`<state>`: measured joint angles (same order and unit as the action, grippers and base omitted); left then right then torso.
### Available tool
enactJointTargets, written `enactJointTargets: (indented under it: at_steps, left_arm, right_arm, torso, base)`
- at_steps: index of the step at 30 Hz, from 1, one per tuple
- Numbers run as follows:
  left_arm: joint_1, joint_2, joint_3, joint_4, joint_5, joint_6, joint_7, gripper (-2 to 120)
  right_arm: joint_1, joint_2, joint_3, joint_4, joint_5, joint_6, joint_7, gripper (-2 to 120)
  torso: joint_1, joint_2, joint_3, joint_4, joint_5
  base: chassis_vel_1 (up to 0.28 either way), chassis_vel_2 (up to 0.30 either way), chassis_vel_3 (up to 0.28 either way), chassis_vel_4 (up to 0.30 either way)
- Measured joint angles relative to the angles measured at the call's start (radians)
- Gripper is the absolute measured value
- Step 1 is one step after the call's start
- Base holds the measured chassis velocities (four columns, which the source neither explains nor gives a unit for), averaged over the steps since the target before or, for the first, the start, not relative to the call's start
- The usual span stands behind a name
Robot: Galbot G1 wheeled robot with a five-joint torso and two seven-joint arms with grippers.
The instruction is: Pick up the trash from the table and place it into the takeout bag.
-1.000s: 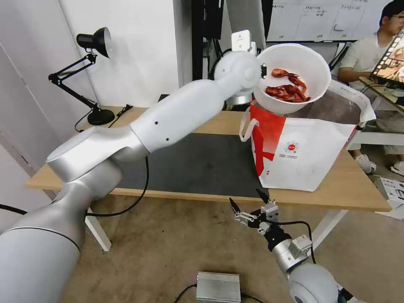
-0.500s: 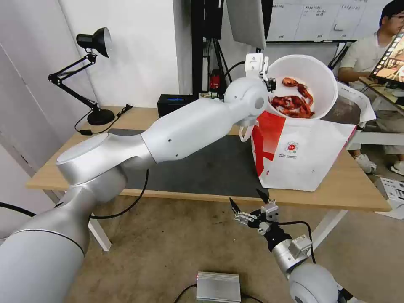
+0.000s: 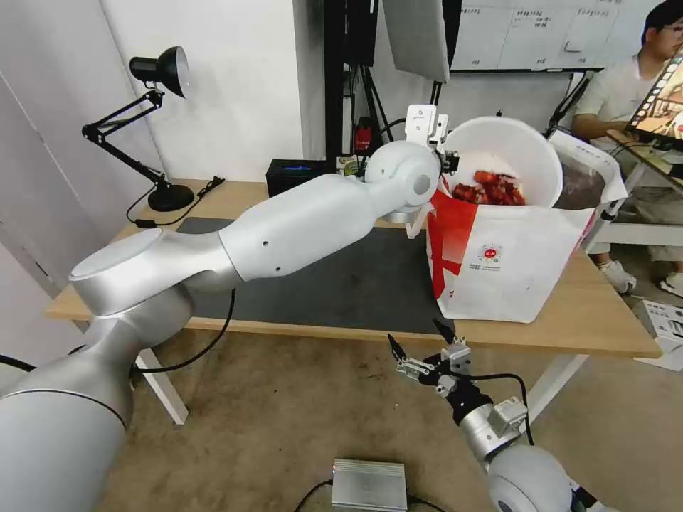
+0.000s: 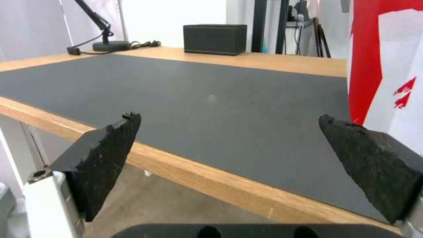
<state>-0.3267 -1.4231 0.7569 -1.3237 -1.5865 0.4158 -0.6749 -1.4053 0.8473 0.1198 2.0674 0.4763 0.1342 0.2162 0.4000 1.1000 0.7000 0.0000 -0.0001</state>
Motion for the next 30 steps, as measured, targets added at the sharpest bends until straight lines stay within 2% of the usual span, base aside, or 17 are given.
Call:
enactJointTargets:
  at_steps: [6,9,10,12,14,16,18,19,22,23,25,26,27,29,30]
  left_arm:
    - [-0.001,-0.001,0.002,-0.008,0.0,0.036,0.01,4]
    - [-0.001,0.002,0.002,-0.013,0.0,0.048,0.031,21]
    - [-0.001,0.002,0.002,-0.013,0.0,0.048,0.031,21]
    - [-0.001,0.008,0.001,-0.015,0.0,0.048,0.03,30]
    - [-0.001,0.011,0.0,-0.016,-0.001,0.048,0.024,33]
    - [-0.001,0.022,-0.003,-0.023,-0.002,0.046,0.016,43]
    - [0.0,0.033,-0.01,-0.033,-0.003,0.034,0.013,52]
    - [0.0,0.033,-0.01,-0.033,-0.003,0.034,0.013,52]
    - [0.01,0.06,-0.024,-0.082,0.002,-0.019,-0.002,68]
    - [0.01,0.06,-0.024,-0.082,0.002,-0.019,-0.002,68]
    - [0.023,0.09,-0.036,-0.138,0.013,-0.047,-0.013,77]
    - [0.023,0.09,-0.036,-0.138,0.013,-0.047,-0.013,77]
    - [0.031,0.105,-0.039,-0.161,0.024,-0.066,-0.014,82]
    - [0.05,0.159,-0.041,-0.217,0.053,-0.117,-0.012,93]
    - [0.05,0.159,-0.041,-0.217,0.053,-0.117,-0.012,93]
  right_arm:
    - [0.0,0.0,0.0,0.0,0.0,0.0,0.0,100]
    - [0.0,0.0,0.0,0.0,0.0,0.0,0.0,100]
    - [0.0,0.0,0.0,0.0,0.0,0.0,0.0,100]
    - [0.0,0.0,0.0,0.0,0.0,0.0,0.0,100]
    - [0.0,0.0,0.0,0.0,0.0,0.0,0.0,100]
    - [0.0,0.0,0.0,0.0,0.0,0.0,0.0,100]
    - [0.0,0.0,0.0,0.0,0.0,0.0,0.0,100]
    - [0.0,0.0,0.0,0.0,0.0,0.0,0.0,100]
    - [0.0,0.0,0.0,0.0,0.0,0.0,0.0,100]
    - [0.0,0.0,0.0,0.0,0.0,0.0,0.0,100]
    - [0.0,0.0,0.0,0.0,0.0,0.0,0.0,100]
    - [0.0,0.0,0.0,0.0,0.0,0.0,0.0,100]
    - [0.0,0.0,0.0,0.0,0.0,0.0,0.0,100]
    - [0.0,0.0,0.0,0.0,0.0,0.0,0.0,100]
    - [0.0,0.0,0.0,0.0,0.0,0.0,0.0,100]
  torso:
    - [0.0,0.0,0.0,0.0,0.0]
    - [0.0,0.0,0.0,-0.0001,0.0001]
    - [0.0,0.0,0.0,-0.0001,0.0001]
    - [0.0,0.0,0.0,0.0001,0.0]
    - [0.0,0.0,0.0,0.0,0.0]
    - [0.0,0.0,0.0,0.0,0.0]
    - [0.0,0.0,0.0,0.0,0.0]
    - [0.0,0.0,0.0,0.0,0.0]
    - [0.0,0.0,0.0,-0.0001,0.0]
    - [0.0,0.0,0.0,-0.0001,0.0]
    - [0.0,0.0,0.0,0.0,0.0]
    - [0.0,0.0,0.0,0.0,0.0]
    - [0.0,0.0,0.0,-0.0001,0.0]
    - [0.0,0.0,0.0,-0.0001,0.0]
    - [0.0,0.0,0.0,-0.0001,0.0]
  base:
    - [0.0,0.0,0.0,0.0]
    - [0.0,0.0,0.0,0.0]
    - [0.0,0.0,0.0,0.0]
    - [0.0,0.0,0.0,0.0]
    - [0.0,0.0,0.0,0.0]
    - [0.0,0.0,0.0,0.0]
    - [0.0,0.0,0.0,0.0]
    - [0.0,0.0,0.0,0.0]
    - [0.0,0.0,0.0,0.0]
    - [0.0,0.0,0.0,0.0]
    - [0.0,0.0,0.0,0.0]
    - [0.0,0.0,0.0,0.0]
    - [0.0,0.0,0.0,0.0]
    - [0.0,0.0,0.0,0.0]
    - [0.0,0.0,0.0,0.0]
